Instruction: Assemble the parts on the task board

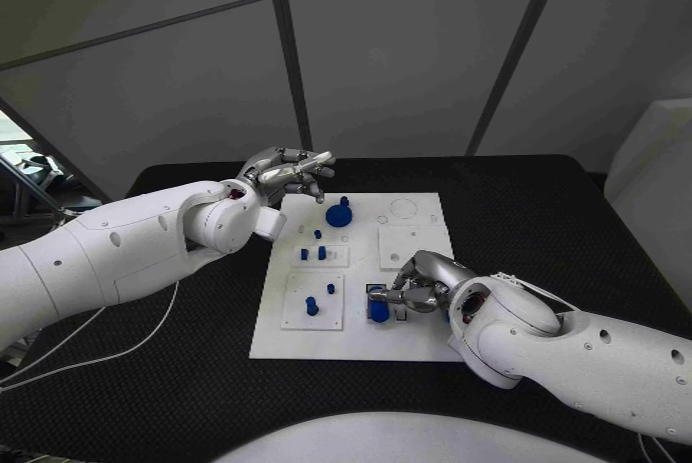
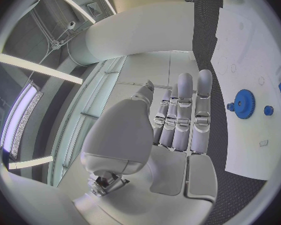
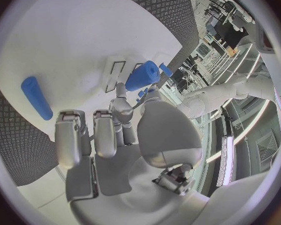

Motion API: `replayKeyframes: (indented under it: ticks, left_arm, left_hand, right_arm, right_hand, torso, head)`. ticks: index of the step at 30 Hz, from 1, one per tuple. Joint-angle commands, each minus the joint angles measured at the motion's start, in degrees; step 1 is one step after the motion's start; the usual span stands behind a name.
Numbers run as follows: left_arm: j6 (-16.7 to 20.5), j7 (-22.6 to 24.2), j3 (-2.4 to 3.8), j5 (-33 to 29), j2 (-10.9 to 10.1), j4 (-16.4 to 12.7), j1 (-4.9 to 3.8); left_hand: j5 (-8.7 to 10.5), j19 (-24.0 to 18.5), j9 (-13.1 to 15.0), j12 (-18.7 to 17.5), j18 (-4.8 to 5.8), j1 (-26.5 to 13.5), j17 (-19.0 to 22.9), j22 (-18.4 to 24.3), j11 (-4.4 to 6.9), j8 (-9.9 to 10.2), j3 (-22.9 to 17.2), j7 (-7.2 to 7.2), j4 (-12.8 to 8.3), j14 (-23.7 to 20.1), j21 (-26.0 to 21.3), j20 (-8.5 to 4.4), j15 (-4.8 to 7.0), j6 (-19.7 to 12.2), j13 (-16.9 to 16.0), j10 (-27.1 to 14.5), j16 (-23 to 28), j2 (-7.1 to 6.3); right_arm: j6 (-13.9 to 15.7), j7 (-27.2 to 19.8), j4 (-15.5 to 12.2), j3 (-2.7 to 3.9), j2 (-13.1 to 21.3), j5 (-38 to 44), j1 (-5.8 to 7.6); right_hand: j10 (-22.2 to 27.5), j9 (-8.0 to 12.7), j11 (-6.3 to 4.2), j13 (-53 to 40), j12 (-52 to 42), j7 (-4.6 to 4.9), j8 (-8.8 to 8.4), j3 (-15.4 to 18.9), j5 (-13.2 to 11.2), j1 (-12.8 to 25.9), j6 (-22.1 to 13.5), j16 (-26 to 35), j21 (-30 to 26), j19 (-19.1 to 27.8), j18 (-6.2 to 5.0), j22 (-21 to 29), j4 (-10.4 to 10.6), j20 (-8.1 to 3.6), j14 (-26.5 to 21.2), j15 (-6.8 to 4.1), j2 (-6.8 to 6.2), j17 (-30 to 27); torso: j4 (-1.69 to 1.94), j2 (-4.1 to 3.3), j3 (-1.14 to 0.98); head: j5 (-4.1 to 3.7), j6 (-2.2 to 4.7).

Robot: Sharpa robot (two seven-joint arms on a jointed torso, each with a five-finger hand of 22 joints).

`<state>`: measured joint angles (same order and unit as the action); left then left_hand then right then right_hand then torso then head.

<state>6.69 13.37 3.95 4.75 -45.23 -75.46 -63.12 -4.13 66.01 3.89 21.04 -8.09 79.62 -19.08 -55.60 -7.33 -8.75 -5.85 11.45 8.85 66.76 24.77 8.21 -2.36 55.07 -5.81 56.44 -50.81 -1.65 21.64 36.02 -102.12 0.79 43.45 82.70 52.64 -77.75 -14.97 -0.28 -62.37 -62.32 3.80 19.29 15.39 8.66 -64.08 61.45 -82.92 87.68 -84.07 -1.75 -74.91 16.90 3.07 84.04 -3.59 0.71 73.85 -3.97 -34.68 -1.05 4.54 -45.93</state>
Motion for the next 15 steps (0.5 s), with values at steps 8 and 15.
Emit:
replayKeyframes:
  ticks: [8,15]
  left_arm:
    - [-0.28,0.06,0.05,-0.24,0.04,0.00,-0.12]
    - [-0.28,0.01,0.05,-0.24,-0.04,0.02,-0.11]
  left_hand:
    - [-0.10,0.22,-0.01,0.36,-2.36,0.12,0.08,0.14,-0.03,-0.31,0.30,0.00,0.22,-0.20,-0.29,0.20,-0.38,-0.50,-0.06,-0.55,0.20,0.54]
    - [-0.10,0.22,-0.01,0.36,-2.36,0.12,0.08,0.14,-0.03,-0.31,0.30,0.00,0.22,-0.20,-0.29,0.20,-0.38,-0.50,-0.06,-0.55,0.20,0.54]
  right_arm:
    - [1.83,0.35,-0.64,0.04,0.05,3.03,0.10]
    - [2.92,-0.99,-2.04,0.04,1.05,4.45,0.09]
  right_hand:
    - [0.89,-1.24,0.06,1.31,2.65,0.21,0.31,-1.96,-5.66,6.86,-0.85,0.43,-0.42,-3.16,0.78,-12.31,0.03,-0.31,3.13,-0.27,-2.55,-0.29]
    - [-0.11,-2.27,-0.17,-0.35,1.69,-0.02,0.73,-4.03,-0.02,0.52,-0.62,0.02,-0.07,-3.54,0.91,-12.70,-0.91,-0.46,3.36,-0.41,-1.55,0.62]
  torso:
    - [-0.07,0.03,-0.04]
    - [-0.11,0.01,-0.06]
  head:
    - [-0.05,0.13]
    - [-0.02,0.60]
